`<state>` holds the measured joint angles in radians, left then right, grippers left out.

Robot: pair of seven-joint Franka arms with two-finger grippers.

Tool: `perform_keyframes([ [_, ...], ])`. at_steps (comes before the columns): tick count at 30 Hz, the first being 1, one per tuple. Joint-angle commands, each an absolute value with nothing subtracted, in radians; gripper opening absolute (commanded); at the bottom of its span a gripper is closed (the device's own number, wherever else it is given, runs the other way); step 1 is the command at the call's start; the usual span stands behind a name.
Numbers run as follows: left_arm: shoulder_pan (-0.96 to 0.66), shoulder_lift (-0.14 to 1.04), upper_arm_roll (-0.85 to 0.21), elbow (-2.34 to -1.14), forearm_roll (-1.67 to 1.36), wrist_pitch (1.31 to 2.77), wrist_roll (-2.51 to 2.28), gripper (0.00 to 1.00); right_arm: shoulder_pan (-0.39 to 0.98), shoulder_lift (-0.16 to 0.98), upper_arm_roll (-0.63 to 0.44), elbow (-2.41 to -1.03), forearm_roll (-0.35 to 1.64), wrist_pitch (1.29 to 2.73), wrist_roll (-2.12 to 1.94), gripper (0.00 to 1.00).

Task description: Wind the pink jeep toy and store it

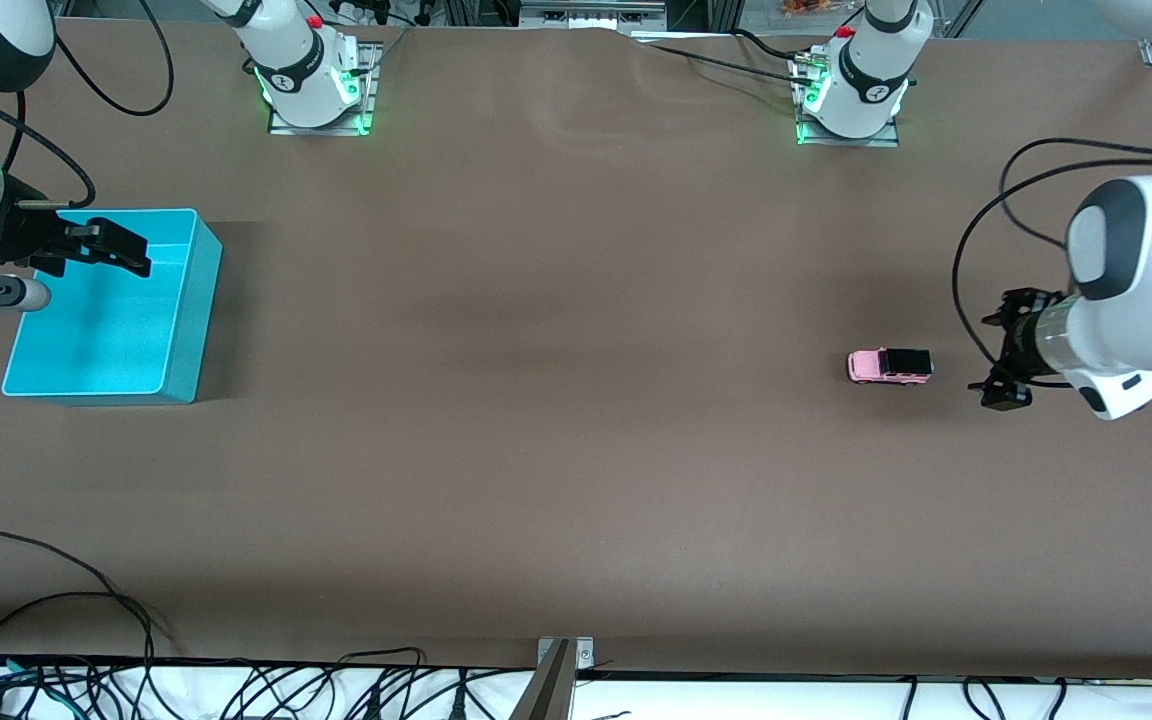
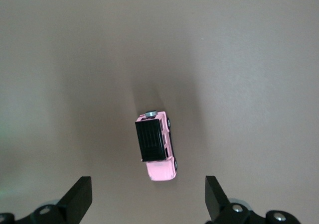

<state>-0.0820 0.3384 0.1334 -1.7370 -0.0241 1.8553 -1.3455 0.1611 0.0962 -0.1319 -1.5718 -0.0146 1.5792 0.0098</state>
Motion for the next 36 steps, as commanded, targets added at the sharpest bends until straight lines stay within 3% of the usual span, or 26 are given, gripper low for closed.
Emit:
perform_keyframes([
  [1, -0.080, 0.321, 0.130, -1.857, -0.043, 1.974, -1.462, 1.00, 0.160, 0.107, -0.135, -1.537, -0.029, 1.563, 0.012, 1.00],
  [10, -0.080, 0.322, 0.130, -1.977, -0.044, 2.115, -1.494, 1.00, 0.166, 0.109, -0.133, -1.537, -0.029, 1.577, 0.018, 1.00],
  [20, -0.078, 0.324, 0.129, -2.140, -0.089, 2.376, -1.496, 1.00, 0.166, 0.109, -0.133, -1.537, -0.029, 1.583, 0.018, 1.00],
  [36, -0.086, 0.365, 0.112, -2.198, -0.144, 2.528, -1.493, 1.00, 0.170, 0.117, -0.130, -1.540, -0.032, 1.585, 0.018, 1.00],
])
